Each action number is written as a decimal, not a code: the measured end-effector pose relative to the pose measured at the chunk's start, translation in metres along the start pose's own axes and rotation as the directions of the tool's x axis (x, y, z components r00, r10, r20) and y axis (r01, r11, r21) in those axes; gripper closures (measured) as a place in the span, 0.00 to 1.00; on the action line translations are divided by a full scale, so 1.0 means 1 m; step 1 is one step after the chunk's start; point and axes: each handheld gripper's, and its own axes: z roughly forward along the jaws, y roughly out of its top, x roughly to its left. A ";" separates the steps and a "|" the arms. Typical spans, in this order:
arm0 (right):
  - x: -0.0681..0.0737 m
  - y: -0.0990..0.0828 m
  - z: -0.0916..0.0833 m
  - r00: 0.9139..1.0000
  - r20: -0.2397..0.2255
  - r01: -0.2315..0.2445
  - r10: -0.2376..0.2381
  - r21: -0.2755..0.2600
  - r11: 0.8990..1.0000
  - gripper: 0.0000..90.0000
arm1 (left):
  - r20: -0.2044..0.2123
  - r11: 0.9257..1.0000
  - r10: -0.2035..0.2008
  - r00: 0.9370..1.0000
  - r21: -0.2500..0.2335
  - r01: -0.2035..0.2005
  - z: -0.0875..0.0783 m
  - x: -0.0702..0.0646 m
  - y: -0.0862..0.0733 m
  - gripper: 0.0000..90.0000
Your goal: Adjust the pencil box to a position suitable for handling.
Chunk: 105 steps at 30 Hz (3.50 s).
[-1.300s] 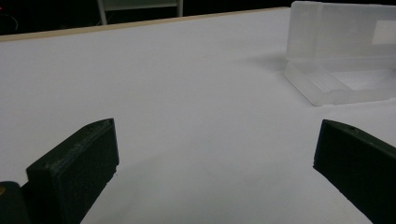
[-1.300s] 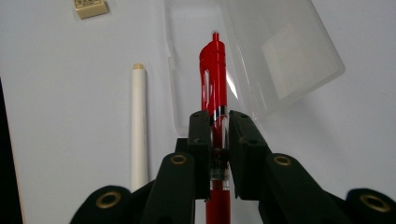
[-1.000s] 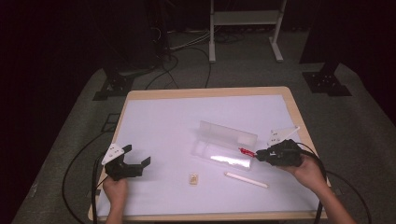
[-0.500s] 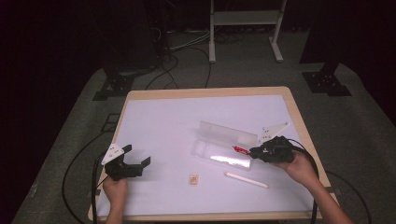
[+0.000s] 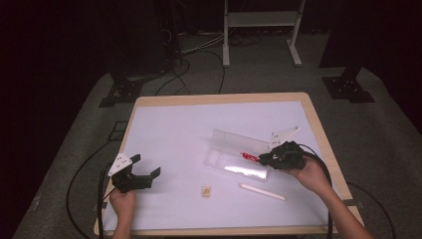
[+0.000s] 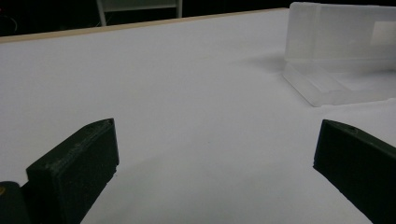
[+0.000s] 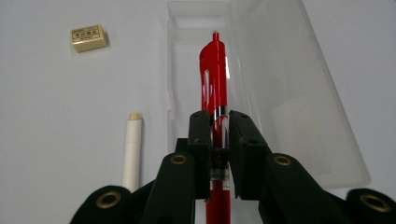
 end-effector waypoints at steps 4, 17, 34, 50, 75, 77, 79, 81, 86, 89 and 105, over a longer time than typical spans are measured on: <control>-0.001 0.004 0.005 1.000 -0.004 0.004 -0.004 0.003 1.000 0.88 | 0.001 1.000 -0.001 1.000 0.000 0.001 0.000 0.000 0.000 0.00; -0.001 0.015 0.013 1.000 -0.004 0.017 -0.017 0.004 1.000 0.88 | 0.001 1.000 -0.001 1.000 -0.002 0.001 0.000 0.000 0.000 0.00; -0.004 0.023 0.037 1.000 -0.014 0.027 -0.027 0.035 0.999 0.88 | 0.002 1.000 -0.005 1.000 -0.005 0.005 0.000 0.000 0.000 0.00; -0.007 0.025 0.053 0.999 -0.018 0.030 -0.029 0.066 0.997 0.88 | 0.003 1.000 -0.008 1.000 -0.011 0.008 0.000 0.001 0.000 0.00; -0.009 0.027 0.077 0.999 -0.028 0.023 -0.020 0.110 0.994 0.87 | 0.003 1.000 -0.011 1.000 -0.009 0.011 0.000 0.000 0.000 0.00; -0.010 0.027 0.078 0.999 -0.030 0.025 -0.021 0.112 0.993 0.87 | 0.003 1.000 -0.011 1.000 -0.009 0.011 0.000 0.000 0.000 0.00; -0.009 0.027 0.079 0.999 -0.029 0.020 -0.017 0.118 0.993 0.87 | 0.003 1.000 -0.010 1.000 -0.008 0.010 0.000 0.000 0.000 0.00; -0.009 0.026 0.082 0.999 -0.029 0.026 -0.023 0.124 0.992 0.87 | 0.004 1.000 -0.011 1.000 -0.009 0.011 0.000 0.000 0.000 0.00; -0.009 0.025 0.085 1.000 -0.027 0.017 -0.013 0.136 0.991 0.87 | 0.003 1.000 -0.011 1.000 -0.009 0.011 0.000 0.000 0.000 0.00; -0.010 0.024 0.085 1.000 -0.023 0.015 -0.012 0.145 0.989 0.87 | 0.003 1.000 -0.011 1.000 -0.010 0.011 0.000 0.000 0.000 0.00; -0.011 0.019 0.089 0.999 -0.032 0.010 -0.005 0.156 0.988 0.87 | 0.003 1.000 -0.011 1.000 -0.009 0.011 0.000 0.000 0.000 0.00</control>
